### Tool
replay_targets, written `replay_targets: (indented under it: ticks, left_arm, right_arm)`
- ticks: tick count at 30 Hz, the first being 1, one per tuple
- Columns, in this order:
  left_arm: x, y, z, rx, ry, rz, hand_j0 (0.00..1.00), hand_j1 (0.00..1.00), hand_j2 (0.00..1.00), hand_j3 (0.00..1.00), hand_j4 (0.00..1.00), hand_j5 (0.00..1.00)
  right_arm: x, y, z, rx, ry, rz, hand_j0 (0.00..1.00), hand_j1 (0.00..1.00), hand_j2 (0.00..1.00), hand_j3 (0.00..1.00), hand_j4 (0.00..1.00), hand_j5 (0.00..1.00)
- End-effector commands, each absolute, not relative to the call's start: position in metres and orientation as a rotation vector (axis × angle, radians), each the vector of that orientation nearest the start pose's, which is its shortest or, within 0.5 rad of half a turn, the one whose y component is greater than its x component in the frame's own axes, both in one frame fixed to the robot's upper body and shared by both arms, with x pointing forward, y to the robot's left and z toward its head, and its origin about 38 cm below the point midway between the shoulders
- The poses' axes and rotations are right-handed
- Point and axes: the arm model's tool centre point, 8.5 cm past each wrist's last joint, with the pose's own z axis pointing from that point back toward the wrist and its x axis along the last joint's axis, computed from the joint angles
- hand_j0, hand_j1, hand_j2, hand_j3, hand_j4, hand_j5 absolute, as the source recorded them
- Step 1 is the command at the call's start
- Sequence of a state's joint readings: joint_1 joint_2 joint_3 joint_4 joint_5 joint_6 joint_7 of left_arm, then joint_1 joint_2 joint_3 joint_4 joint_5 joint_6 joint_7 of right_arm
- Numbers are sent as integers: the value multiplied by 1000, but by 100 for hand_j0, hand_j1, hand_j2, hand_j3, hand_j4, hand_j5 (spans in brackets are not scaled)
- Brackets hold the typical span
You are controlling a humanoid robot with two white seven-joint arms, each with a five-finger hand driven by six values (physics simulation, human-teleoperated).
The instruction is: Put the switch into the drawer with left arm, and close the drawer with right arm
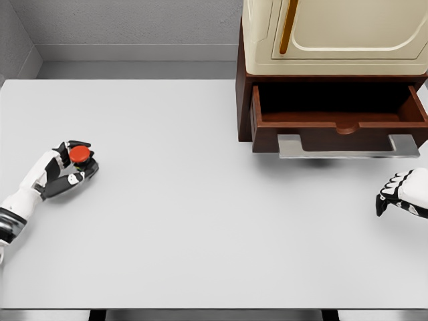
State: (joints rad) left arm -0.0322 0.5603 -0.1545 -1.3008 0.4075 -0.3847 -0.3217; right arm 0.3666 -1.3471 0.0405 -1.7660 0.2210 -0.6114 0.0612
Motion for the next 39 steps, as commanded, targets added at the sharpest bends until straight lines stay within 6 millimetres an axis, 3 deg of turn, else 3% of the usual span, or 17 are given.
replay_targets:
  ticks: [1, 12, 18, 27, 30, 39]
  left_arm:
    - [359, 378, 76, -88, -1634, -511, 48, 48, 48, 48, 48, 48]
    - [372, 363, 102, -104, -1704, -557, 43, 43, 43, 43, 43, 43]
    - [371, 333, 137, -134, -1804, -660, 43, 43, 43, 43, 43, 43]
    - [379, 308, 174, -82, -1902, -808, 42, 42, 42, 42, 42, 42]
    - [380, 301, 177, -46, -1908, -860, 42, 42, 42, 42, 42, 42]
    - [392, 257, 198, 40, -1974, -1036, 39, 39, 39, 39, 39, 39]
  right_arm:
    - [287, -416, 214, -367, -1410, 1862, 36, 36, 36, 36, 36, 36]
    - [287, -416, 216, -367, -1427, 1845, 36, 36, 36, 36, 36, 36]
    - [287, -416, 215, -364, -1425, 1845, 36, 36, 36, 36, 36, 36]
    - [287, -416, 215, -365, -1424, 1844, 36, 36, 36, 36, 36, 36]
    - [287, -416, 215, -365, -1424, 1844, 35, 35, 35, 35, 35, 35]
    - [287, -416, 215, -366, -1426, 1843, 35, 35, 35, 35, 35, 35]
